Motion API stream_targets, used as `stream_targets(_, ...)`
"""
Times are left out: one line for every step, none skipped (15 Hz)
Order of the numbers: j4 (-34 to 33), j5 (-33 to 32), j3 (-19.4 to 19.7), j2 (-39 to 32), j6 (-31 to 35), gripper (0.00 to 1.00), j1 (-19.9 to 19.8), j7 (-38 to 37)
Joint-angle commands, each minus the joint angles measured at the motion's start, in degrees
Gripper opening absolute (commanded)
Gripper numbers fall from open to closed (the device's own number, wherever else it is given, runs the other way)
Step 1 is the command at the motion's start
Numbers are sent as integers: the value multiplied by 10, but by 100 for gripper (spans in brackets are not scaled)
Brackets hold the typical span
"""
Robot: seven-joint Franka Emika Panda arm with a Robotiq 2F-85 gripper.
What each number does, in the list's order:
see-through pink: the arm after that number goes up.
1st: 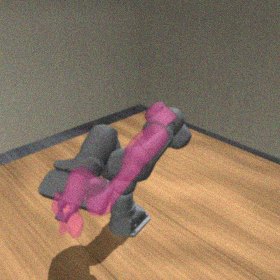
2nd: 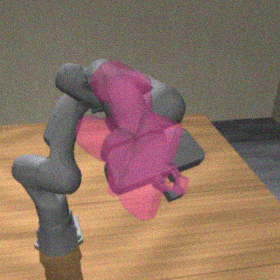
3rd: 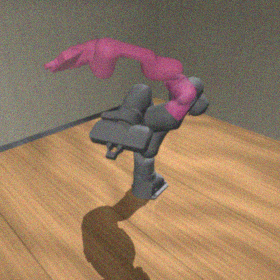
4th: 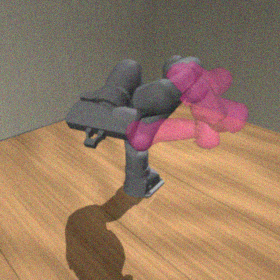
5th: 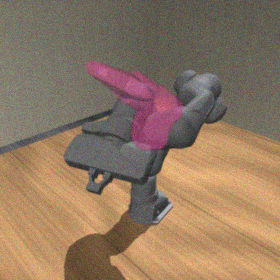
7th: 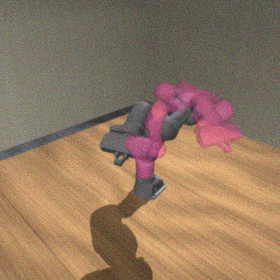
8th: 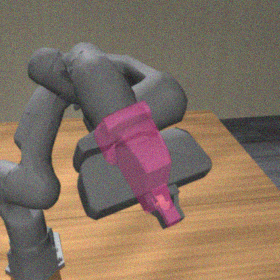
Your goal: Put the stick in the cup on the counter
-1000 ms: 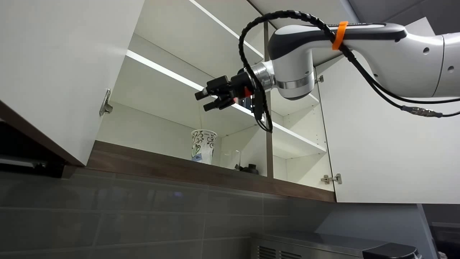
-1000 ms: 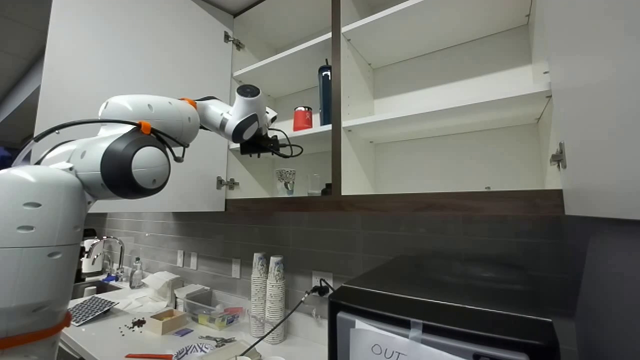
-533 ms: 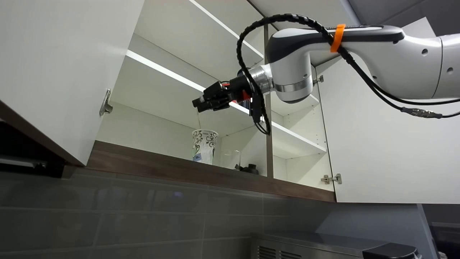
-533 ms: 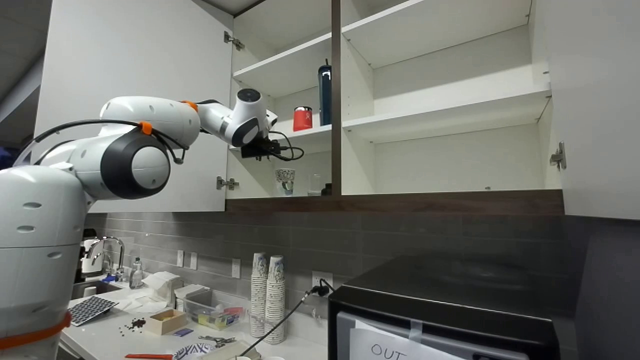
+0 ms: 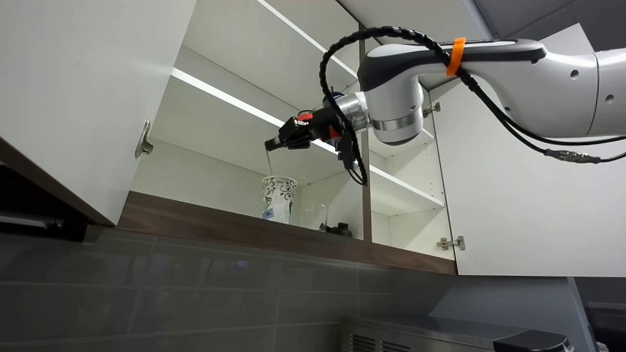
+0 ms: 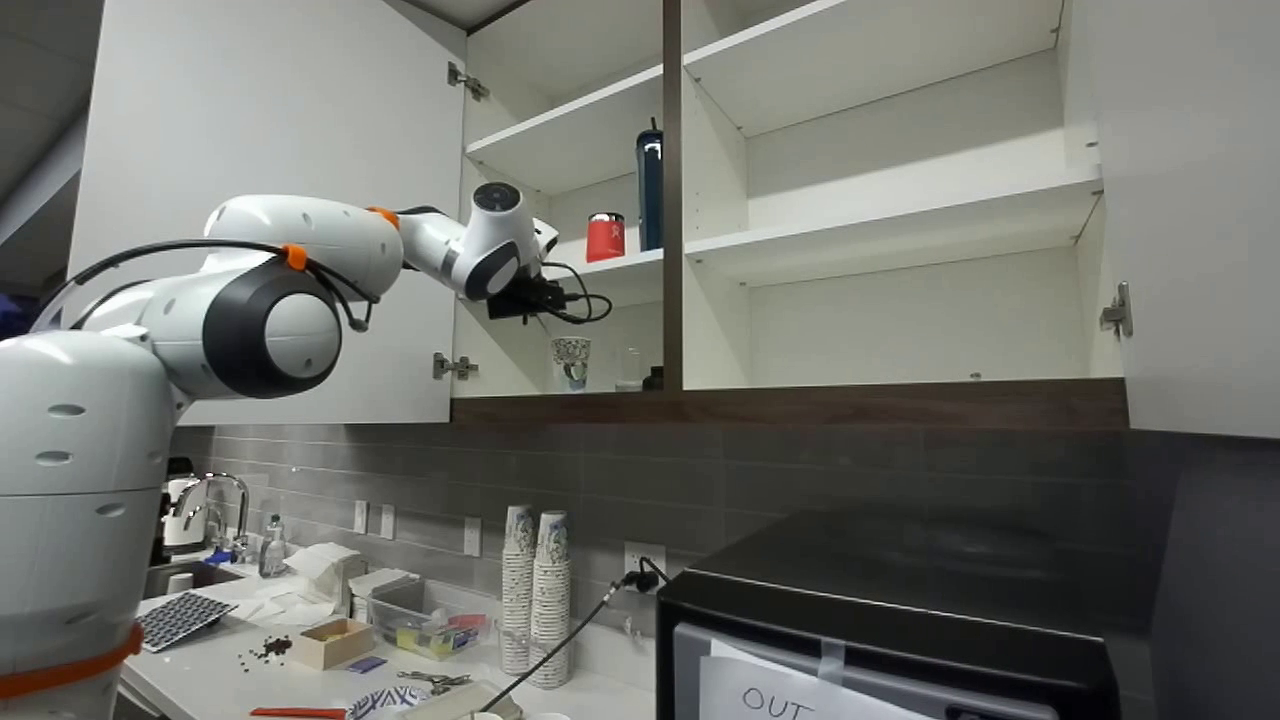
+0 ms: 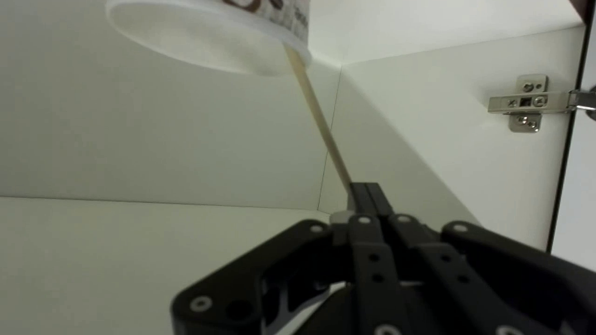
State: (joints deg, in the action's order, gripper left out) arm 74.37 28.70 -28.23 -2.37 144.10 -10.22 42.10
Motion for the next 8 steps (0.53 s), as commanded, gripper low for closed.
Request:
stream_targets(19, 17, 0, 8, 18, 33, -2, 17)
stream_targets(19, 17, 0, 7, 20, 40, -2, 17)
stream_targets(19, 18, 0, 7, 21, 49, -2, 18)
stream_targets(20, 18, 0, 6, 23, 56, -2, 19)
stream_targets(20, 18, 0, 5, 25, 62, -1, 20)
stream_targets(19, 19, -1, 3, 25, 71, -1, 22)
stream_targets(18, 19, -2, 1, 27, 78, 0, 26)
stream_targets(17, 20, -2, -2, 28, 87, 0, 30)
